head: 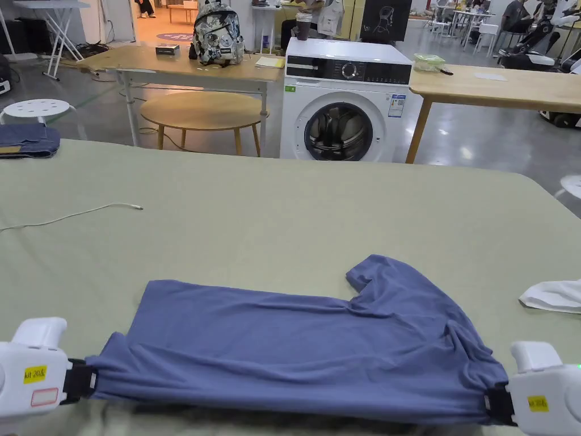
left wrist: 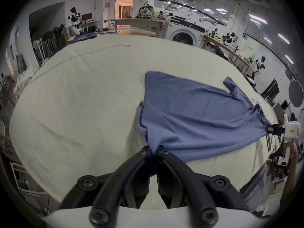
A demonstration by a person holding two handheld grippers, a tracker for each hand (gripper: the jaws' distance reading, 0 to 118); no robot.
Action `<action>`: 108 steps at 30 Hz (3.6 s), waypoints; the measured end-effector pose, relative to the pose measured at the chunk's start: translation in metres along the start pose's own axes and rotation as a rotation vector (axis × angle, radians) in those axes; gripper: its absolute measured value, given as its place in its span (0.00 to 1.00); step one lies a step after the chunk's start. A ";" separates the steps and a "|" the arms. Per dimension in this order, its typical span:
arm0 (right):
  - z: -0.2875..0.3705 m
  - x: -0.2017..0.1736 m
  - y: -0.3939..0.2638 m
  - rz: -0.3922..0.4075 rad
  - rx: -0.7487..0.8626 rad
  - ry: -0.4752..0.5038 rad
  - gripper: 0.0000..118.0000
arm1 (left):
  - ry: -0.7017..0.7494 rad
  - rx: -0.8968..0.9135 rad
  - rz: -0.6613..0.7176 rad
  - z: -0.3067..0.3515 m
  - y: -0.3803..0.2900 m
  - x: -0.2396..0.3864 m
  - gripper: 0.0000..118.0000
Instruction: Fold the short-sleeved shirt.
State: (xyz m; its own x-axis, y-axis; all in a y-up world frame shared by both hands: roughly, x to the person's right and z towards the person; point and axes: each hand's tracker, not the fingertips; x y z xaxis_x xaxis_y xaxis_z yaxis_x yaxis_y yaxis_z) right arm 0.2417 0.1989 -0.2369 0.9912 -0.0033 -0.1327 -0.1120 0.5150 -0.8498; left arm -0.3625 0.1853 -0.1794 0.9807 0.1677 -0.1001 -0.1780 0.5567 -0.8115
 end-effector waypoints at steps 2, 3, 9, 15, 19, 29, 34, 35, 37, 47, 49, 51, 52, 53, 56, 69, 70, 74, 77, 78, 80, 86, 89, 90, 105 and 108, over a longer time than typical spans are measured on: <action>-0.007 -0.005 -0.019 0.018 -0.031 -0.036 0.03 | 0.011 -0.020 -0.006 -0.004 -0.017 0.000 0.01; -0.011 -0.007 -0.027 0.019 -0.039 -0.050 0.03 | 0.018 -0.029 -0.007 -0.007 -0.025 0.000 0.01; -0.043 -0.007 -0.049 0.045 -0.063 -0.112 0.03 | 0.055 -0.106 -0.008 -0.040 -0.052 0.005 0.01; -0.055 -0.006 -0.049 0.070 -0.047 -0.148 0.05 | 0.046 -0.107 0.039 -0.050 -0.052 -0.006 0.01; -0.044 -0.011 -0.043 0.071 -0.044 -0.187 0.47 | 0.025 -0.110 0.051 -0.040 -0.043 -0.005 0.03; 0.020 -0.049 0.019 0.011 0.346 -0.165 0.64 | 0.000 0.203 0.010 0.006 0.024 0.042 0.51; 0.034 -0.086 0.028 -0.018 0.584 -0.130 0.05 | 0.009 0.424 -0.063 0.022 0.033 0.075 0.40; 0.035 -0.093 0.029 -0.016 0.617 -0.122 0.02 | 0.021 0.479 -0.076 0.024 0.032 0.081 0.27; 0.036 -0.103 0.031 -0.023 0.648 -0.082 0.00 | 0.080 0.537 -0.116 0.028 0.029 0.095 0.04; 0.013 -0.125 0.051 0.000 0.688 -0.028 0.00 | 0.074 0.495 -0.075 -0.002 0.074 0.082 0.00; 0.005 -0.126 0.058 -0.006 0.661 -0.015 0.00 | 0.048 0.422 -0.033 -0.020 0.098 0.066 0.00; -0.003 -0.126 0.064 -0.019 0.648 -0.004 0.00 | 0.010 0.312 0.029 -0.044 0.125 0.047 0.00; -0.007 -0.126 0.066 -0.019 0.640 -0.006 0.00 | -0.012 0.254 0.042 -0.057 0.138 0.038 0.00; -0.012 -0.126 0.069 -0.018 0.632 -0.004 0.00 | -0.028 0.194 0.066 -0.071 0.150 0.030 0.00; -0.023 -0.125 0.076 -0.013 0.606 -0.005 0.00 | -0.074 0.081 0.101 -0.109 0.179 0.009 0.00; -0.064 -0.105 0.077 -0.009 0.500 -0.045 0.00 | 0.031 -0.232 0.104 -0.190 0.213 0.007 0.54; -0.063 -0.105 0.076 -0.011 0.495 -0.047 0.00 | 0.053 -0.257 0.081 -0.194 0.210 0.011 0.54; -0.067 -0.098 0.073 -0.021 0.477 -0.057 0.00 | 0.152 -0.229 -0.053 -0.195 0.205 0.028 0.32; -0.069 -0.093 0.073 -0.031 0.464 -0.064 0.00 | 0.119 -0.198 -0.073 -0.191 0.203 0.034 0.00; -0.070 -0.090 0.073 -0.037 0.460 -0.064 0.00 | 0.096 -0.195 -0.081 -0.188 0.202 0.034 0.00; -0.070 -0.083 0.075 -0.052 0.447 -0.062 0.00 | 0.102 -0.167 -0.098 -0.178 0.199 0.036 0.00; -0.060 -0.052 0.108 -0.088 0.418 -0.068 0.00 | 0.036 -0.034 -0.088 -0.140 0.196 0.031 0.00; -0.070 -0.028 0.144 -0.074 0.323 -0.077 0.00 | 0.010 0.008 -0.075 -0.125 0.192 0.026 0.00; -0.075 -0.021 0.158 -0.078 0.283 -0.064 0.00 | 0.014 0.013 -0.077 -0.122 0.191 0.026 0.00; -0.199 0.020 0.233 -0.004 -0.117 -0.139 0.61 | 0.013 0.029 -0.021 -0.128 0.181 0.023 0.00; -0.201 0.021 0.229 -0.050 -0.123 -0.093 0.50 | 0.017 0.021 -0.021 -0.130 0.181 0.021 0.00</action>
State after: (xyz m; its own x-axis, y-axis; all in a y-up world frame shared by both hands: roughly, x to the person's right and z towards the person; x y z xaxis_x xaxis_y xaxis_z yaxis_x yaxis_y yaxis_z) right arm 0.2224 0.1443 -0.5368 0.9974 0.0564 -0.0458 -0.0648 0.4072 -0.9110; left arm -0.3634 0.1838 -0.4028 0.9856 0.1417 -0.0928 -0.1584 0.5771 -0.8011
